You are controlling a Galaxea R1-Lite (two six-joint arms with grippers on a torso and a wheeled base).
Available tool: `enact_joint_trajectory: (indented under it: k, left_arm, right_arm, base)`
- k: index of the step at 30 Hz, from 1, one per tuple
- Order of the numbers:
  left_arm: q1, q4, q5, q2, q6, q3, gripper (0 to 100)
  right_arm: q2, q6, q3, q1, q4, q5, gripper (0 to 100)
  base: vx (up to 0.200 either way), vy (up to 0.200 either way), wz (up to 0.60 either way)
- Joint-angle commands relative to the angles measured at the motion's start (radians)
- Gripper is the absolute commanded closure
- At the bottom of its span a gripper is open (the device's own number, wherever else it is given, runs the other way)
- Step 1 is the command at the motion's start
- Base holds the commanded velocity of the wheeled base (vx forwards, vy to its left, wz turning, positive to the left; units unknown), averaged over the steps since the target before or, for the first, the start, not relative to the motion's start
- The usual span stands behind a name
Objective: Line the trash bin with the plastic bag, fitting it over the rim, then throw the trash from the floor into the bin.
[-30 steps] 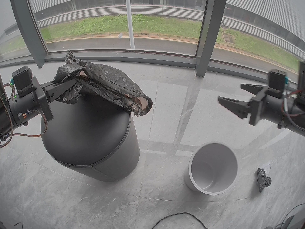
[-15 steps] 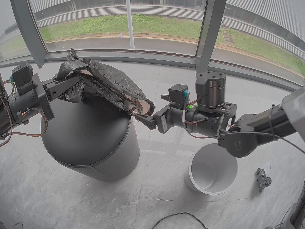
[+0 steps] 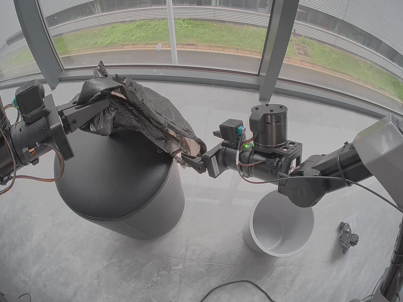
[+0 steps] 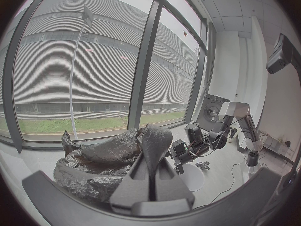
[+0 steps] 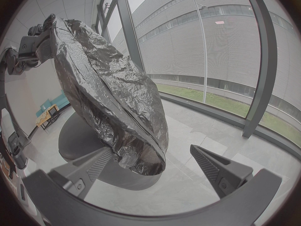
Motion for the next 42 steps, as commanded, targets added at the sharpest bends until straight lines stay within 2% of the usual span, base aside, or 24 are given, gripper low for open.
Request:
enact_joint_trajectory:
  k: [1, 5, 13, 24, 34, 42]
  left_arm:
    - [-0.007, 0.0, 0.0, -0.002, 0.0, 0.001, 100]
    - [-0.007, -0.001, 0.0, -0.002, 0.0, 0.001, 100]
    - [-0.007, -0.001, 0.002, -0.003, 0.0, 0.001, 100]
    - [-0.005, -0.001, 0.002, -0.012, 0.0, 0.007, 100]
    - [-0.007, 0.0, 0.002, -0.015, 0.0, 0.007, 100]
    - [-0.008, 0.002, 0.0, -0.026, 0.0, 0.009, 100]
  right_arm:
    - [-0.035, -0.001, 0.015, -0.011, -0.001, 0.001, 0]
    - [-0.076, -0.004, 0.072, -0.025, -0.001, 0.003, 0]
    - [-0.078, -0.006, 0.079, -0.041, -0.001, 0.003, 0]
    - [-0.139, -0.034, 0.21, -0.038, -0.001, 0.049, 0]
    - [-0.122, -0.032, 0.184, -0.038, -0.002, 0.049, 0]
    - [-0.068, -0.023, 0.09, -0.041, -0.002, 0.038, 0]
  base:
    - [0.0, 0.0, 0.0]
    - [0.0, 0.0, 0.0]
    - [0.0, 0.0, 0.0]
    - [0.0, 0.0, 0.0]
    - [0.0, 0.0, 0.0]
    - [0.0, 0.0, 0.0]
